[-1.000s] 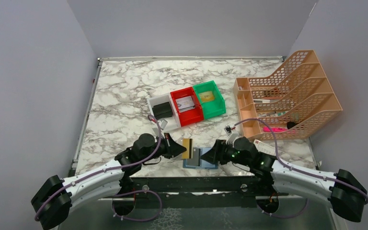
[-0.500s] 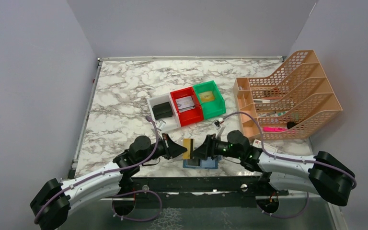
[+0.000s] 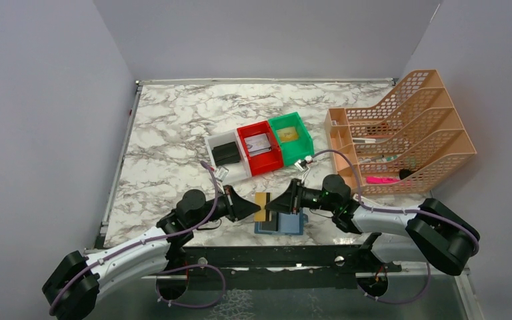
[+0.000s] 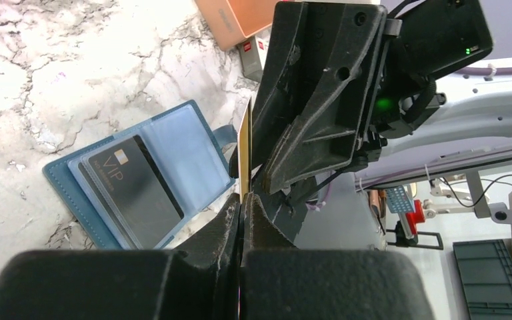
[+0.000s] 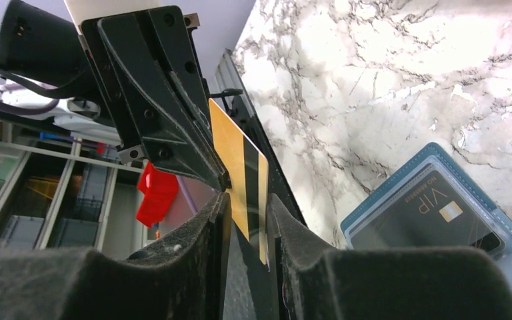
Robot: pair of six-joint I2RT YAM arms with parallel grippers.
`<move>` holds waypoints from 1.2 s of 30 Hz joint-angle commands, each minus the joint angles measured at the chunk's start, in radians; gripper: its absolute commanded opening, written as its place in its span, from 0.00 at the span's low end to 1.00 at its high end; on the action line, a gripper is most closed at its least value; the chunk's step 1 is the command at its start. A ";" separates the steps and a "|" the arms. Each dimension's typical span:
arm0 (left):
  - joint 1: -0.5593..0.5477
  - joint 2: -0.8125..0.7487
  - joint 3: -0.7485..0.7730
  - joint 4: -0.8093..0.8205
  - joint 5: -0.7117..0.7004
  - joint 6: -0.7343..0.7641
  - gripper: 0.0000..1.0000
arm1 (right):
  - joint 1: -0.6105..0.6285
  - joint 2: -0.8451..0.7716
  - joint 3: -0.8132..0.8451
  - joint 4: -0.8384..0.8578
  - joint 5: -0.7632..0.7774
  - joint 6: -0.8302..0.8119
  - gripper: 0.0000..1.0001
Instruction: Take the credit cards out of the card holder
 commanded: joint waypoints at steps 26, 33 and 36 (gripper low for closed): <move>0.098 -0.028 0.336 -0.651 -0.231 0.232 0.80 | -0.030 -0.308 0.034 -0.457 0.380 -0.216 0.01; 0.098 0.005 0.551 -0.978 -0.513 0.368 0.86 | -0.030 -0.421 0.134 -0.609 0.785 -0.469 0.01; 0.098 -0.016 0.566 -1.018 -0.585 0.397 0.91 | -0.030 -0.361 0.192 -0.592 0.868 -0.631 0.01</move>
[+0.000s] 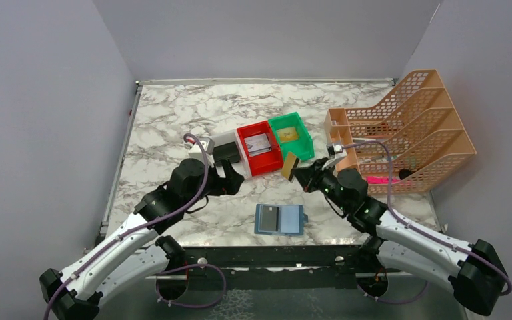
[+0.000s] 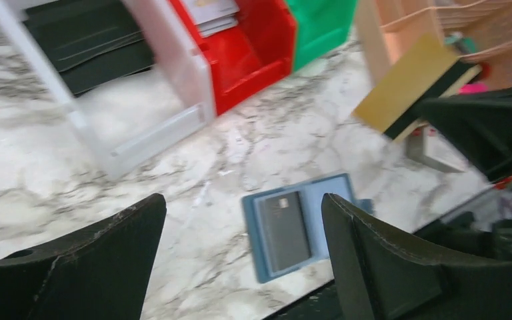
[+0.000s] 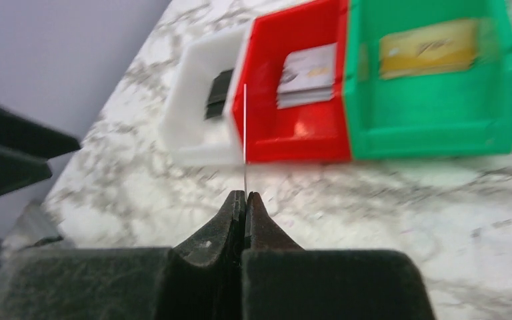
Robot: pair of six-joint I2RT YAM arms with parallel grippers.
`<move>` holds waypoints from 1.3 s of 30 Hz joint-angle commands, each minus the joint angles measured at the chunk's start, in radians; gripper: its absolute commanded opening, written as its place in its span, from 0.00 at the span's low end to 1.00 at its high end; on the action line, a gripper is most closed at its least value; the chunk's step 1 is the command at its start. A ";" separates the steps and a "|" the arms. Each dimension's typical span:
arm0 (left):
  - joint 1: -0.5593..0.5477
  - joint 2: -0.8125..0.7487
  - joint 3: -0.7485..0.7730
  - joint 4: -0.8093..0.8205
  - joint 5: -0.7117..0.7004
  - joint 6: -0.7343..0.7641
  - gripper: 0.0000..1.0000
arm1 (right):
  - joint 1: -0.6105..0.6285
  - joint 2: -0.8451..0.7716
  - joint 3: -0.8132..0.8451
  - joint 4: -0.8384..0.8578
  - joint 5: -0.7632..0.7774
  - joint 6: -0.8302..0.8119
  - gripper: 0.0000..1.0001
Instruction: Take the credit cards out of the card holder
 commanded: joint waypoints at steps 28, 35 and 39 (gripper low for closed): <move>0.007 -0.091 -0.041 -0.212 -0.295 0.125 0.99 | -0.119 0.811 0.546 0.133 0.126 -1.345 0.01; 0.006 -0.097 -0.041 -0.213 -0.301 0.126 0.99 | -0.164 0.841 0.566 0.095 0.059 -1.316 0.01; 0.007 -0.112 -0.043 -0.211 -0.302 0.126 0.99 | -0.183 0.877 0.586 0.075 0.052 -1.313 0.01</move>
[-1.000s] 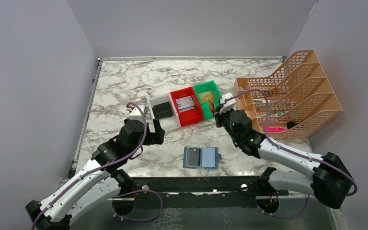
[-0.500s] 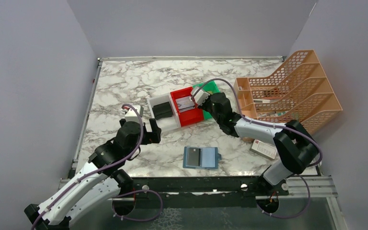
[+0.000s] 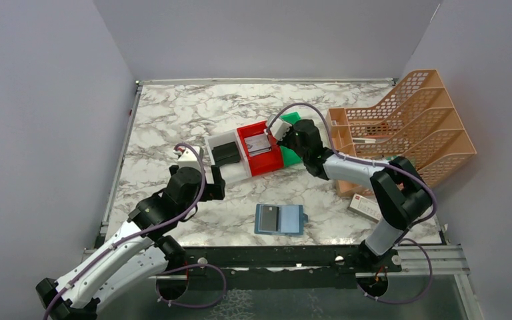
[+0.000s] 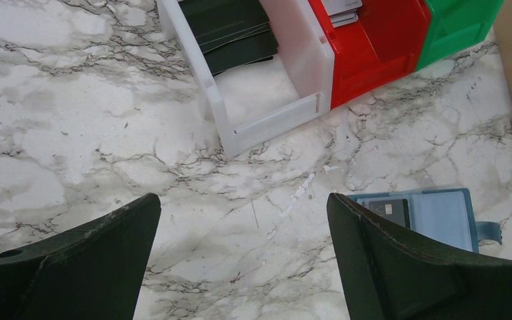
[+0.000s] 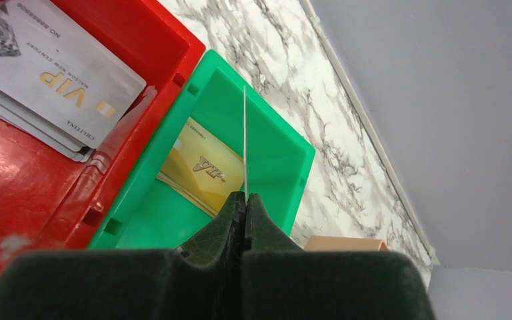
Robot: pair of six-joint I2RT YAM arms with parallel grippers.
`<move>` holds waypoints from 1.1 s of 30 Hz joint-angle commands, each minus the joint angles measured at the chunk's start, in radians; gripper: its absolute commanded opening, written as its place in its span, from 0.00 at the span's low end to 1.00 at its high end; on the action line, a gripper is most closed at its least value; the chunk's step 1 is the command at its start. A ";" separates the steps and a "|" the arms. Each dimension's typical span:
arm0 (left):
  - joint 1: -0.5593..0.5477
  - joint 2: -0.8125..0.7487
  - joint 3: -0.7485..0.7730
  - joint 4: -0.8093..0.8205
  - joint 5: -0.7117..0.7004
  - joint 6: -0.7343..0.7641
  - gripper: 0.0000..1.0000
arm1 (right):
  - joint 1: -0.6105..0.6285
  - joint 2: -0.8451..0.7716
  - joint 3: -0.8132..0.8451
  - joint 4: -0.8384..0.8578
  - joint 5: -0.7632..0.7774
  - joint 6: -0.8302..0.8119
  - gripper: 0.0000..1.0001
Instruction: Take the credit cards out of the card holder
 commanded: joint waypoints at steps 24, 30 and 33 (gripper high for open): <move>0.006 -0.026 -0.011 0.001 -0.016 0.014 0.99 | -0.085 0.263 0.128 0.063 -0.069 -0.115 0.01; 0.006 -0.024 -0.011 0.001 -0.018 0.013 0.99 | -0.089 0.243 0.089 0.081 -0.115 -0.123 0.06; 0.006 -0.019 -0.011 0.001 -0.017 0.013 0.99 | -0.090 0.222 0.088 0.048 -0.145 -0.115 0.10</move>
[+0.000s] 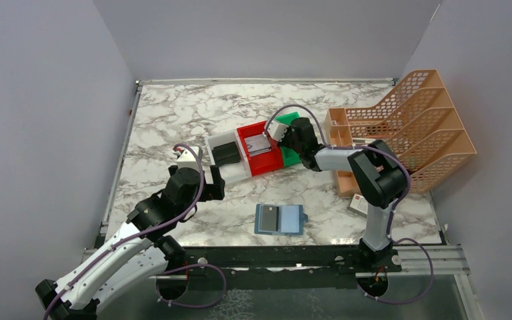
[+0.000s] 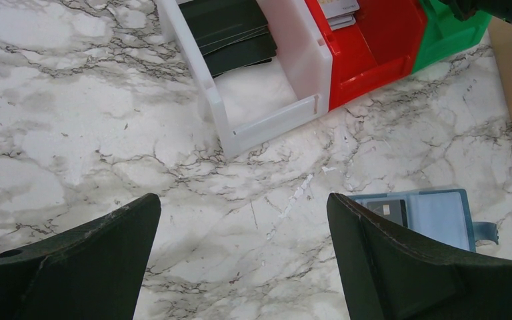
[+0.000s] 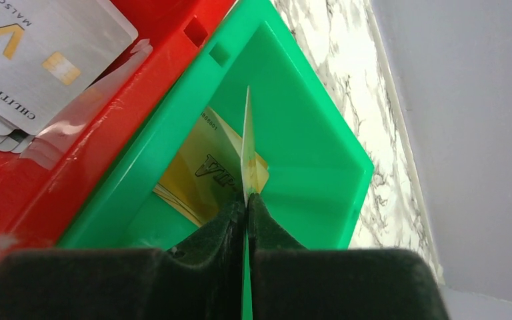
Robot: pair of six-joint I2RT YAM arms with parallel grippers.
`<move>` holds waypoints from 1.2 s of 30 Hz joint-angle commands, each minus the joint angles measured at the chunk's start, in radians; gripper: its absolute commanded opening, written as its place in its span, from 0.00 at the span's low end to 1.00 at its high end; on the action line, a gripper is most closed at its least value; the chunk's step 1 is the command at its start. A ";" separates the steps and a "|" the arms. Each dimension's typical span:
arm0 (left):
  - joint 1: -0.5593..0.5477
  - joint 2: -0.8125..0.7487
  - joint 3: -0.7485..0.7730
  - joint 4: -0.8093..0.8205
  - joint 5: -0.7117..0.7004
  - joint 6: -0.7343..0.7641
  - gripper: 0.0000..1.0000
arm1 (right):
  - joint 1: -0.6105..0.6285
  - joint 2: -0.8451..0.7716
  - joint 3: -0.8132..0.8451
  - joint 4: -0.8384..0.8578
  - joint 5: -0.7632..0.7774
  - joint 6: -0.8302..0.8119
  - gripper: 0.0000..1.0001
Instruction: Take the credit cards out of the card holder
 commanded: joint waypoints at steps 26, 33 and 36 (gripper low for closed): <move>0.007 0.019 -0.009 0.002 -0.012 0.011 0.99 | -0.036 -0.451 -0.053 -0.270 -0.073 0.795 0.43; 0.006 0.020 -0.009 0.003 -0.015 0.012 0.99 | -0.035 -0.652 -0.282 -0.368 -0.455 1.304 0.44; 0.007 0.021 -0.009 0.002 -0.015 0.010 0.99 | -0.010 -0.721 -0.423 -0.279 -0.536 1.438 0.43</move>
